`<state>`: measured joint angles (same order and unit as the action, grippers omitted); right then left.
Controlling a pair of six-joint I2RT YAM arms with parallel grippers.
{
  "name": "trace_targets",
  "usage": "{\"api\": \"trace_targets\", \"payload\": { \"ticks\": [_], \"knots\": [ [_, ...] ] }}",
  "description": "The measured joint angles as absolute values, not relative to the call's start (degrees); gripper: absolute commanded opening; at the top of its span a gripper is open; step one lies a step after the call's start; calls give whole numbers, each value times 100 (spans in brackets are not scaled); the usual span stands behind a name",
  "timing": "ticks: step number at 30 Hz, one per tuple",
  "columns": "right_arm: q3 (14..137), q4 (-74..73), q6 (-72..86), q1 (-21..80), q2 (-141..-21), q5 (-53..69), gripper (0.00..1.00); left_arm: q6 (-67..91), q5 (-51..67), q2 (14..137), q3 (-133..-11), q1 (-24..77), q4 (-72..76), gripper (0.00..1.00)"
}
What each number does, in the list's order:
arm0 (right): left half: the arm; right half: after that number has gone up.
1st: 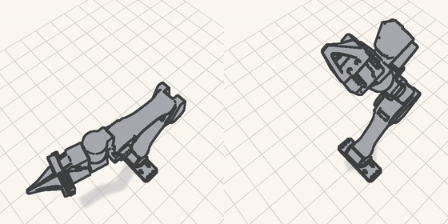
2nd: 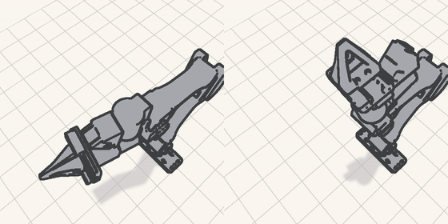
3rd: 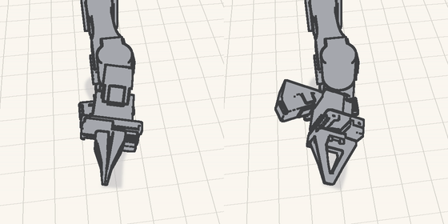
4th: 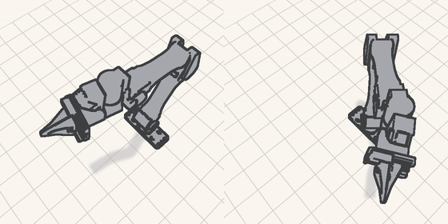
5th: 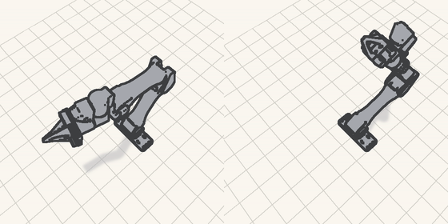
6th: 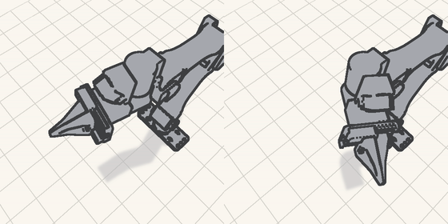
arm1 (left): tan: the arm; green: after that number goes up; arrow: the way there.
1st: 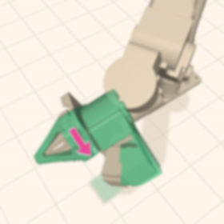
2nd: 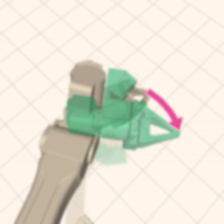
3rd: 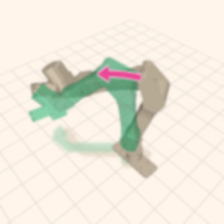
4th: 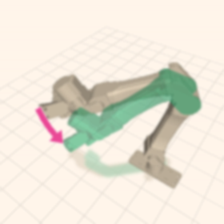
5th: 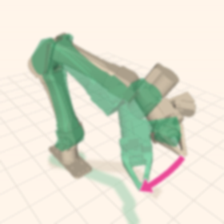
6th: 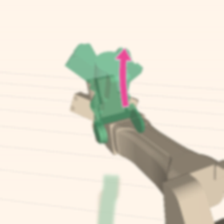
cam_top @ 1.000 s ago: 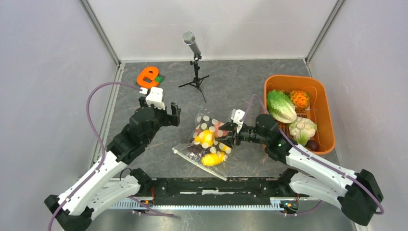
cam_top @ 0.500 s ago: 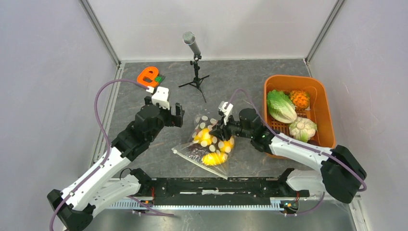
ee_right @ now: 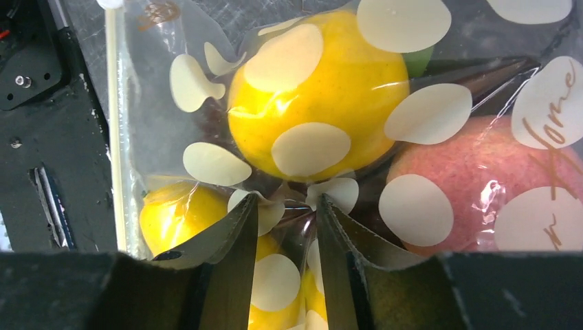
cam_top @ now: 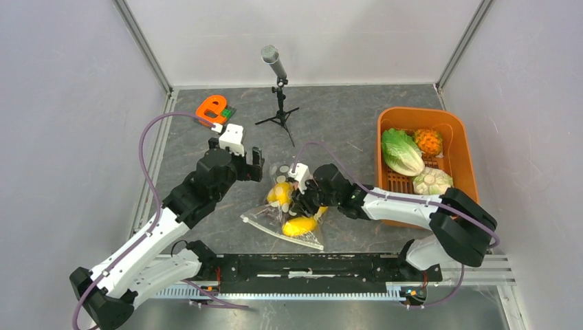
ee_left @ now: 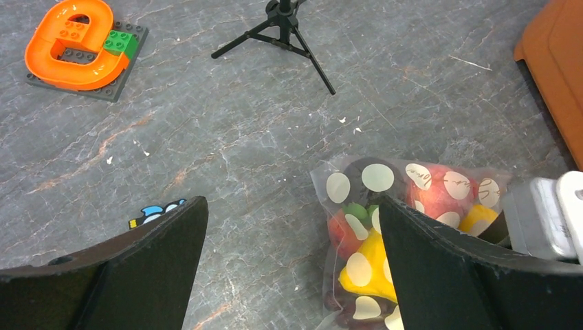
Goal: Place the food in the zip-top bag and seal the zipper
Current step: Adjust the zipper food storage bag at the center of the board.
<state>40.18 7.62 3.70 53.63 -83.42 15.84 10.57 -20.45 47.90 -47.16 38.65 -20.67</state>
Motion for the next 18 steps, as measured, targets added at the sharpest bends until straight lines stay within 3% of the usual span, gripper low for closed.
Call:
{"api": "trace_targets", "payload": {
  "ticks": [7,9,11,18],
  "knots": [
    [3870,1068,362,5426,-7452,1347,51,1103,-2071,4676,-4641,3859,-2047,100],
    [3686,1358,368,5426,-6969,1085,60,1133,-2064,4681,-4641,3857,-2043,100],
    [3439,1667,408,5430,-6466,591,75,1142,-2045,4696,-4641,3854,-2038,100],
    [2805,1778,779,5345,-5804,-1820,84,1223,-1802,5043,-4641,3785,-2038,100]
  ]
}}
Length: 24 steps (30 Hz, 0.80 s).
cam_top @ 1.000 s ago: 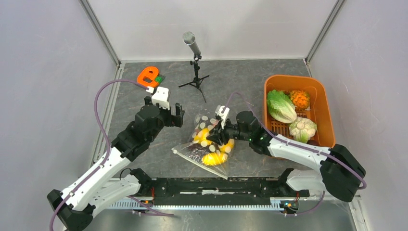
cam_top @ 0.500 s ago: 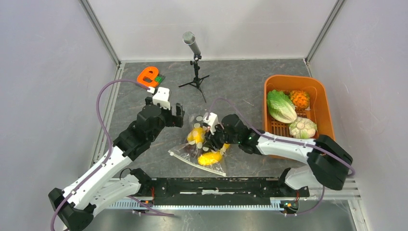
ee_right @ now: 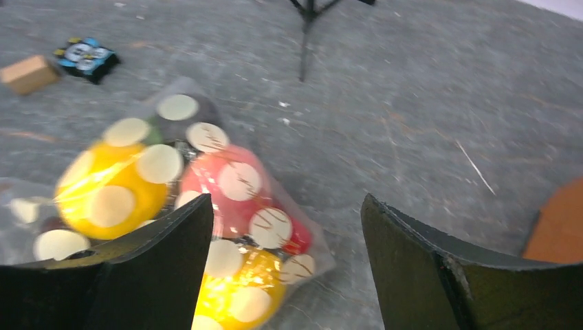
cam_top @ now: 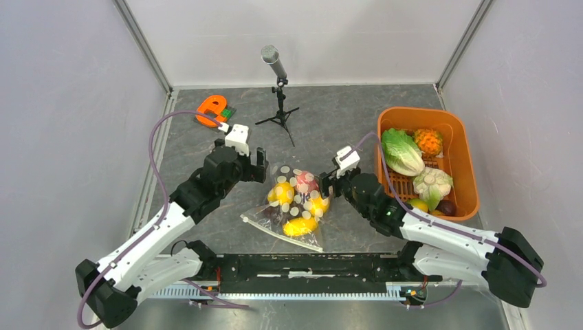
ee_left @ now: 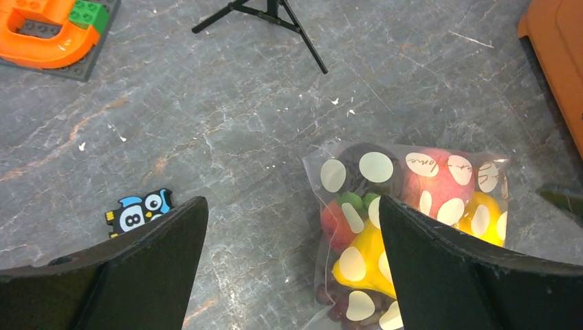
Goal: Place the food in the zip-top bag and seal the zipper
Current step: Adjust the zipper food storage bag at the center of the board, then move the bin to the center of the board.
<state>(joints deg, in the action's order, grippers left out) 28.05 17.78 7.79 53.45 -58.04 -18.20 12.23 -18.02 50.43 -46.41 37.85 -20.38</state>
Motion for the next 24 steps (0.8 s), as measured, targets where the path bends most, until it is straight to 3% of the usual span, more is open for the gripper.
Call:
{"api": "trace_targets", "payload": {
  "ticks": [14,22,24],
  "knots": [
    [3131,196,1669,4036,-6139,-2622,86,1367,-1485,5231,-4641,3564,-2001,100],
    [3179,-478,1435,3341,-5929,-3087,89,1391,-1485,5275,-4641,3476,-2003,100],
    [3179,-427,1223,3188,-5885,-2749,94,1435,-1483,5330,-4641,3446,-2003,100]
  ]
}}
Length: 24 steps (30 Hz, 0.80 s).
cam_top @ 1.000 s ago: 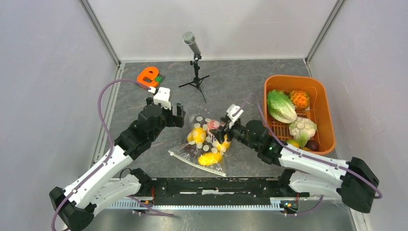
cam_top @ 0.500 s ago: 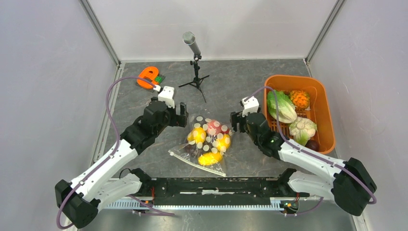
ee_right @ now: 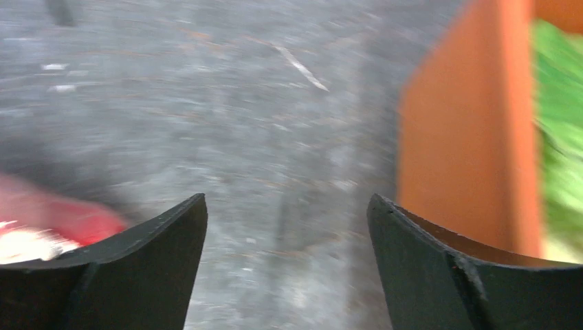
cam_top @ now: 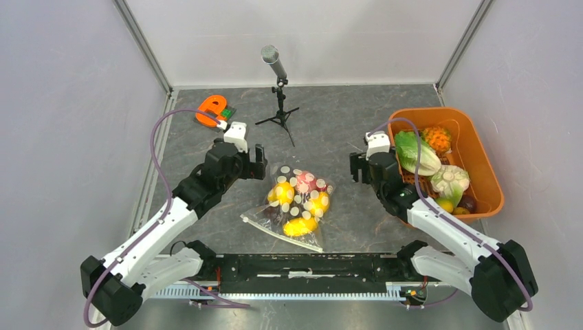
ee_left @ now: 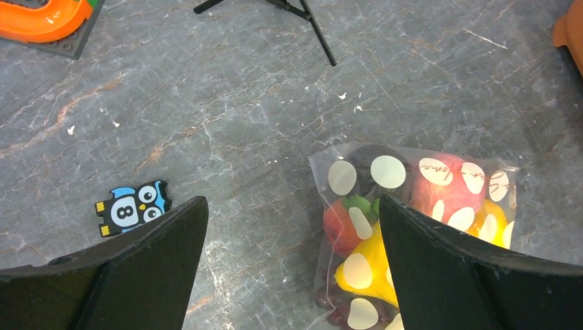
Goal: Place the food in the zip-top bag and seal the zipper
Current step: Move the bin to the center of the board, then reset both arms
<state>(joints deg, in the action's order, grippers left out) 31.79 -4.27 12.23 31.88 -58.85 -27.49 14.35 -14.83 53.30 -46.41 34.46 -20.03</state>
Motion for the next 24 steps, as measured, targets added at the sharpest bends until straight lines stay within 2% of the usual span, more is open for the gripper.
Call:
{"api": "trace_targets", "payload": {
  "ticks": [5,10,14,19,24],
  "knots": [
    [3179,252,952,3197,-5846,-1039,98,1500,-1439,5489,-4659,3208,-2051,100],
    [3282,436,801,3203,-5889,-438,98,1610,-1262,5511,-4713,2700,-2091,100],
    [3505,445,670,3203,-5881,-471,98,1872,-954,5614,-4864,2064,-2121,100],
    [4416,-73,530,3096,-5918,-1203,98,2405,-832,5627,-5089,1402,-2349,100],
    [4779,-167,541,2364,-5870,-1535,98,2620,-893,5391,-5216,1310,-2574,100]
  ]
}}
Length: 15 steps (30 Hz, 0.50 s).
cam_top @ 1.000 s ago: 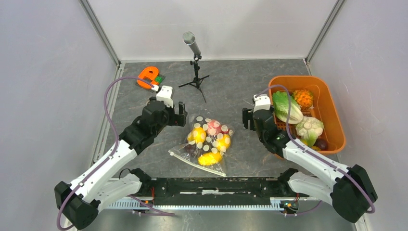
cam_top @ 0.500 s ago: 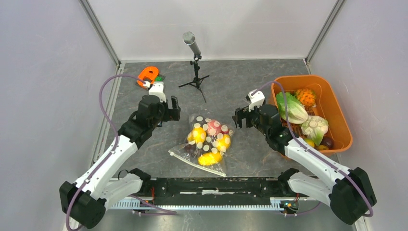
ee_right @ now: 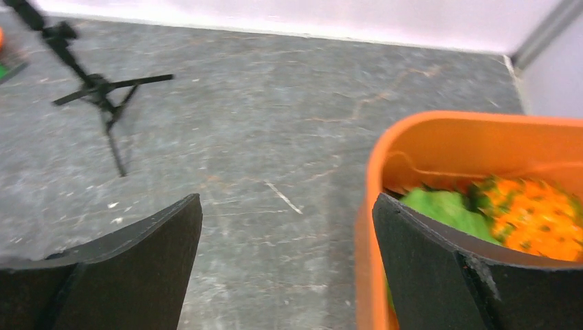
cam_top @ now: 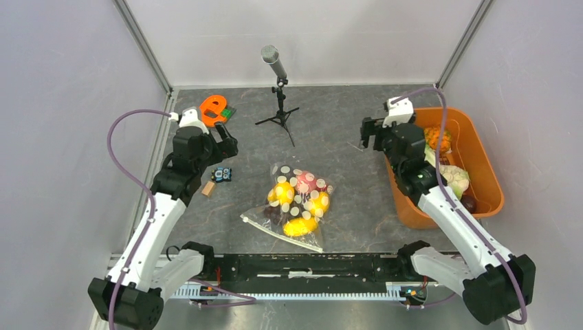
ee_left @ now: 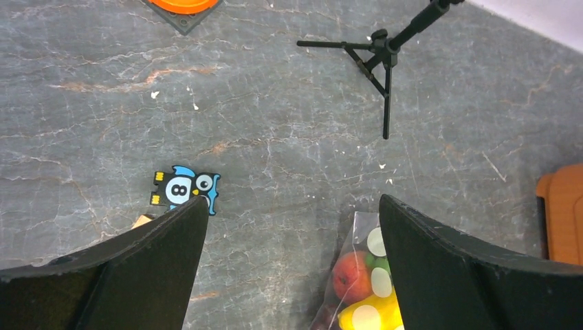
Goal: Place the food in the zip-top bag and seal the zipper
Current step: Reset both arms
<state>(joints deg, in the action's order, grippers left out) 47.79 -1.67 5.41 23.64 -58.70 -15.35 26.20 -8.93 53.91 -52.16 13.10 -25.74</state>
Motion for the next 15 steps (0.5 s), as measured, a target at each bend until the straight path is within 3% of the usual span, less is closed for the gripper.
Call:
{"api": "trace_targets", "payload": {
  "ticks": [4,15],
  "knots": [
    [4565,-187,696,1946,-5699,-1531,98,2746,-1079,5282,-5347,1315,-2757,100],
    [3701,119,1020,1940,-5046,-871,98,2993,-1343,5183,-5349,1315,-2860,100]
  ]
}}
